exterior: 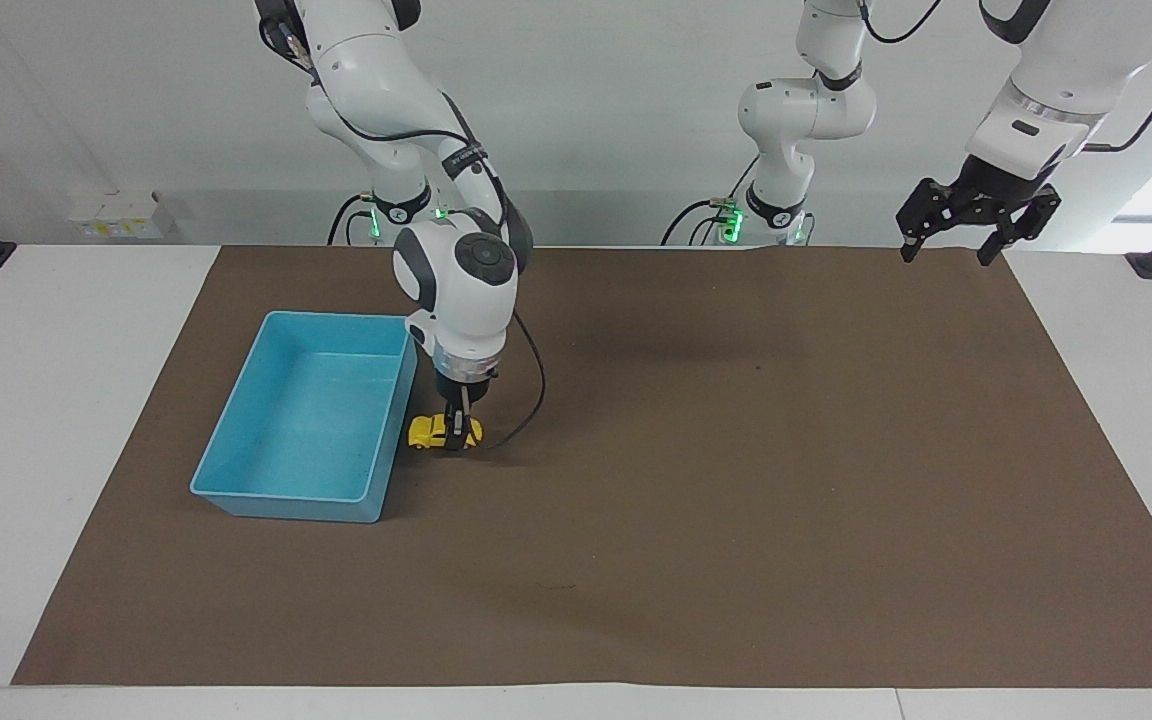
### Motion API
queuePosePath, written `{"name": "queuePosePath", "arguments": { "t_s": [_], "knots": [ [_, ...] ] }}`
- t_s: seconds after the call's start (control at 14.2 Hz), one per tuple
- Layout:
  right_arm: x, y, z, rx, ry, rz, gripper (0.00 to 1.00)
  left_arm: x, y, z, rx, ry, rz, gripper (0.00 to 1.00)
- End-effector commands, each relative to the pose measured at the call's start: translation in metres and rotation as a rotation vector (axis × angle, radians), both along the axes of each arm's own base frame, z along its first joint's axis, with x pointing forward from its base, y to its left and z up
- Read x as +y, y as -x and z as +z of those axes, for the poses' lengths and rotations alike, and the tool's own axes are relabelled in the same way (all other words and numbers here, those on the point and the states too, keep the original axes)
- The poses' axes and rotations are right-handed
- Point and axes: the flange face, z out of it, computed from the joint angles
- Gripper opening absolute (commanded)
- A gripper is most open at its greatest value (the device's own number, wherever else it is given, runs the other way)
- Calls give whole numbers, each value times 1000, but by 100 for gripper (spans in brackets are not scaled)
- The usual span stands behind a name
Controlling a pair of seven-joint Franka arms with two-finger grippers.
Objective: Wind up and store yellow beetle car
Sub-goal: 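Lift the car with the right gripper and carry it over the box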
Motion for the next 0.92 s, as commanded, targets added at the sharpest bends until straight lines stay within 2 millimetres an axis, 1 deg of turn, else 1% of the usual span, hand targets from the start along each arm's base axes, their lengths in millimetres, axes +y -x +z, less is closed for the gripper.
{"name": "queuePosePath", "arguments": {
  "t_s": [0.0, 0.07, 0.14, 0.28, 0.35, 0.42, 0.49, 0.63, 0.84],
  "knots": [
    [0, -5, 16, -5, 13, -13, 0, 5, 0, 7, -23, -2, 3, 100],
    [2, -3, 23, 8, -1, -5, 0, 6, 0, 6, -21, -2, 6, 100],
    [0, -3, 37, 12, -24, -4, 0, 6, 0, 7, -21, -2, 6, 100],
    [-5, -1, 58, 18, -58, 9, 0, 2, 1, 6, -15, -6, -6, 100],
    [-9, 0, 66, 22, -71, 26, 0, 0, 4, 6, 0, -7, -11, 100],
    [-21, -2, 71, 32, -84, 23, 0, -2, 5, 7, -2, -5, -14, 100],
    [-30, -4, 78, 31, -90, 26, 0, 1, 5, 7, -2, -5, -8, 100],
    [-43, -4, 84, 47, -96, 64, 0, 5, 4, 7, -2, -7, -1, 100],
    [-66, -3, 93, 79, -80, 133, 0, 5, 5, 7, 0, -7, -2, 100]
  ]
}}
